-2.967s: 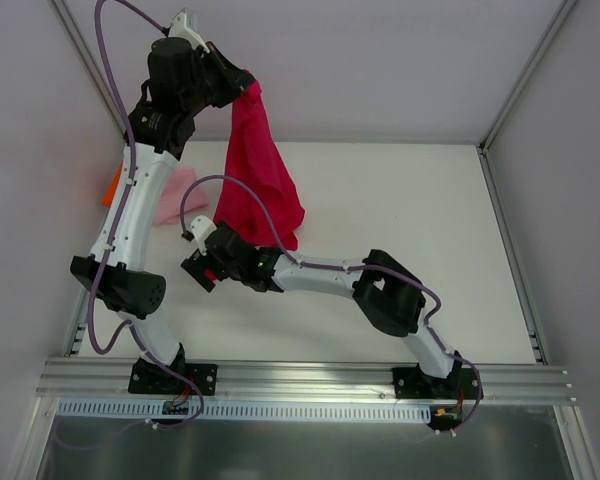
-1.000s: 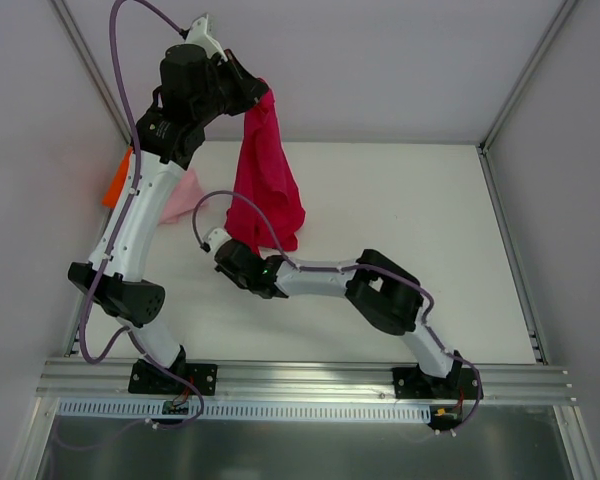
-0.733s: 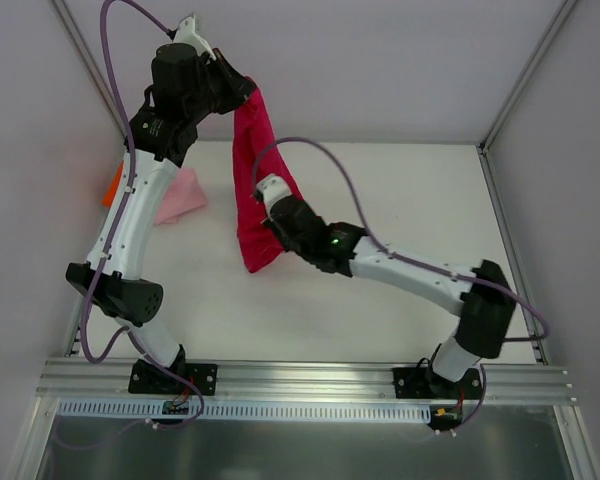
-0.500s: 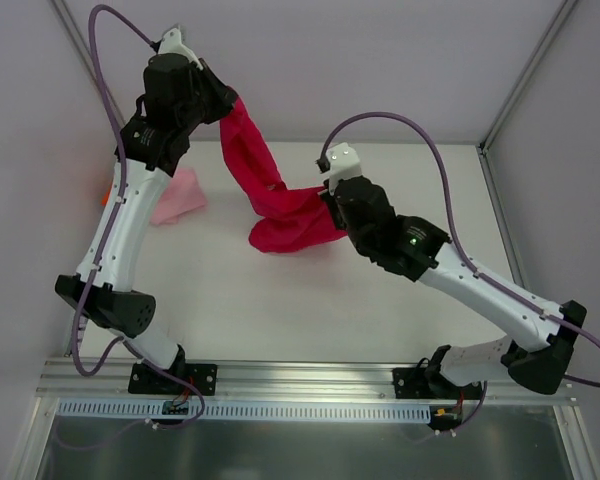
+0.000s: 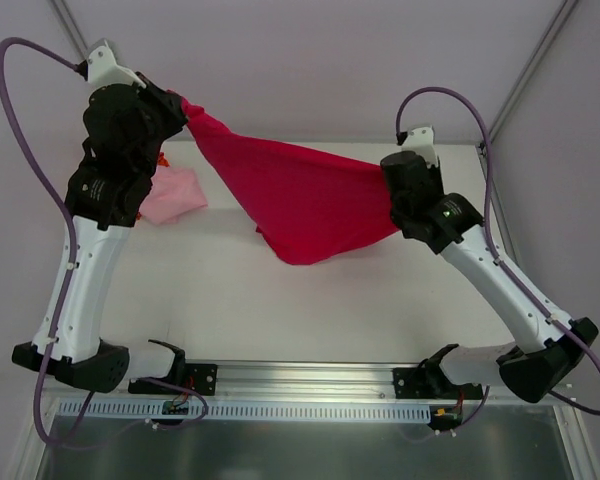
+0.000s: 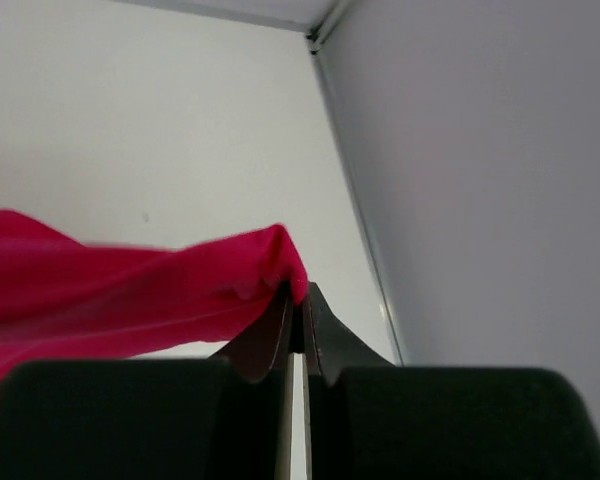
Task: Fold and stack the t-shirts
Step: Flatten out the tshirt
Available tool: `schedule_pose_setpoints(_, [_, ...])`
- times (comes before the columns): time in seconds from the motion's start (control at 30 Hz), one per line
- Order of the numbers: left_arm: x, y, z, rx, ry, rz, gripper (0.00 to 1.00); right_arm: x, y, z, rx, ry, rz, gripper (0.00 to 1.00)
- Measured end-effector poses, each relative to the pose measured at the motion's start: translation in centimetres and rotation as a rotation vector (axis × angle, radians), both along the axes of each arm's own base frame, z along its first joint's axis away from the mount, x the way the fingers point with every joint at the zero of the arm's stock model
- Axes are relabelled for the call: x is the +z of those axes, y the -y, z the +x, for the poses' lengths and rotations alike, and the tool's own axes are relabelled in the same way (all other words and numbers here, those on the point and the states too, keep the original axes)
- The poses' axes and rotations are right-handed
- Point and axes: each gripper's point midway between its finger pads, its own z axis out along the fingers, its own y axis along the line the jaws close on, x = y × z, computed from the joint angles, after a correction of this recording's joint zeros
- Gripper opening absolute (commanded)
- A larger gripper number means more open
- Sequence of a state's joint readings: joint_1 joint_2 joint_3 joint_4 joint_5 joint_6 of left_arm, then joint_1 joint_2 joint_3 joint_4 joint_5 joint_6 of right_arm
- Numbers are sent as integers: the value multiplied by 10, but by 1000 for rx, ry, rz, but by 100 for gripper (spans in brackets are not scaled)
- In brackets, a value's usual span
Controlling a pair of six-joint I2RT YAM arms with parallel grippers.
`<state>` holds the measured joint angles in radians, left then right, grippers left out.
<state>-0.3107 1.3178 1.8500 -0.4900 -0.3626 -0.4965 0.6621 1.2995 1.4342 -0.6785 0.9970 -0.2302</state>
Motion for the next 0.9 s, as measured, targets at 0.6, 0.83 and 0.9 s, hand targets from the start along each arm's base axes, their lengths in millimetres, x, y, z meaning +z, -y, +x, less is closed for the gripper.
schedule_pose_setpoints(0.6, [33,12,-42,-144,136,-18,0,129,61,19,-90,307,32,1])
schedule_pose_setpoints(0.83, [64,23,-42,-203,206,-16,0,160,60,11,-43,374,102,1])
schedule_pose_setpoints(0.9, [68,26,-45,-225,217,-15,0,161,59,9,-27,367,112,1])
